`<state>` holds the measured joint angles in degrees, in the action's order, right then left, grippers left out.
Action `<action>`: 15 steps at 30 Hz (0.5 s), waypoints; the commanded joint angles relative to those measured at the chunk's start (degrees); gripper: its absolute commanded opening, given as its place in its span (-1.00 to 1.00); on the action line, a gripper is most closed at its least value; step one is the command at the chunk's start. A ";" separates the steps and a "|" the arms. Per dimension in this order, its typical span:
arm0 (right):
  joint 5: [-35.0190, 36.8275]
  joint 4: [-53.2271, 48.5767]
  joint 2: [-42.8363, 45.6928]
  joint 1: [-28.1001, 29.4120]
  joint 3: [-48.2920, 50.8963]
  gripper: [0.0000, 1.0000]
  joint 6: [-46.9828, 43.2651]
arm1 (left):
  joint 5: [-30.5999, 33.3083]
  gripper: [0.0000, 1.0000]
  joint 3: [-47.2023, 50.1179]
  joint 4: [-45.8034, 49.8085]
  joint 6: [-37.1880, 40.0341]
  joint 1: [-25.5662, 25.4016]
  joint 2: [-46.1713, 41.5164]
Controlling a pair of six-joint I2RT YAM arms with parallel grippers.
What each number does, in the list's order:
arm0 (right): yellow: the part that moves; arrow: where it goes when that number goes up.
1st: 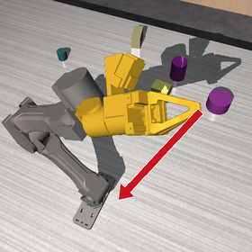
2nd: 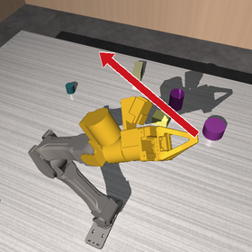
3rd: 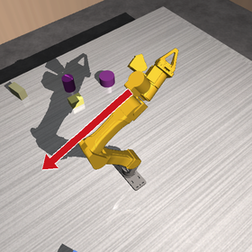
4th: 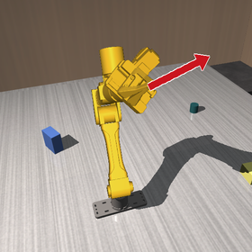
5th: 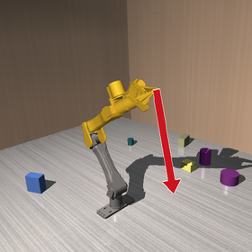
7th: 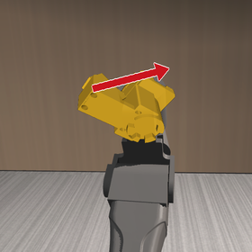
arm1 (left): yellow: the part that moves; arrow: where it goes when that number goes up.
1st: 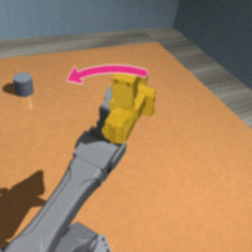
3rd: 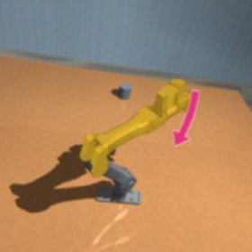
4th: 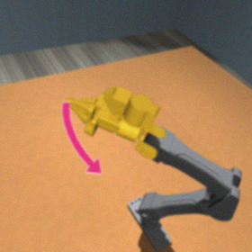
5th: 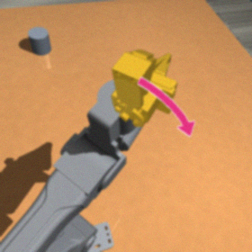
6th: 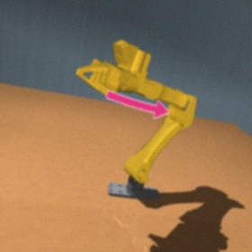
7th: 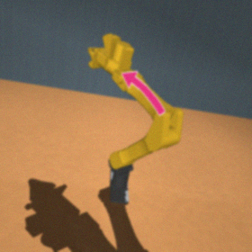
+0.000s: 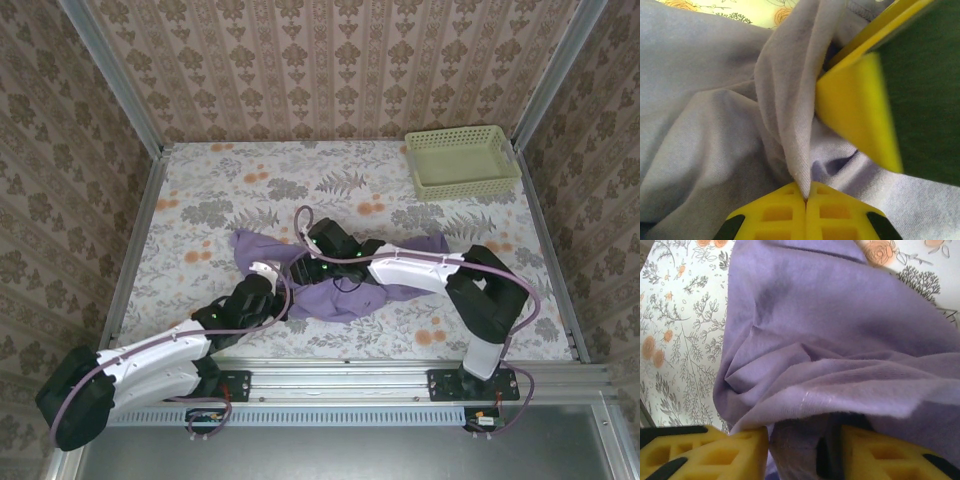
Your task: Fold the inside-out t-shirt
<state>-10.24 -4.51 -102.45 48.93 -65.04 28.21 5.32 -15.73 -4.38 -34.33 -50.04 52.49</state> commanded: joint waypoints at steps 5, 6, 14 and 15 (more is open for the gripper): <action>1.24 -2.48 0.17 0.66 -3.12 -0.70 -0.27 | 0.61 -1.00 0.72 0.11 -0.13 0.38 -1.85; 2.90 -3.48 1.09 1.11 -3.08 -0.76 -0.87 | 0.87 -1.00 0.67 0.41 -0.08 0.47 -1.83; 17.71 -13.12 7.73 5.97 -5.45 -1.00 -6.21 | -1.14 -1.00 -1.17 0.72 1.03 0.56 -0.21; 18.62 -13.45 8.42 6.32 -5.38 -1.00 -6.40 | -1.19 -1.00 -1.38 0.74 1.09 0.60 -0.21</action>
<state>1.39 -13.74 -97.54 54.52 -68.23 24.03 4.99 -15.75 -4.34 -34.30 -49.78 51.86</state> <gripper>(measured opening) 0.065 0.042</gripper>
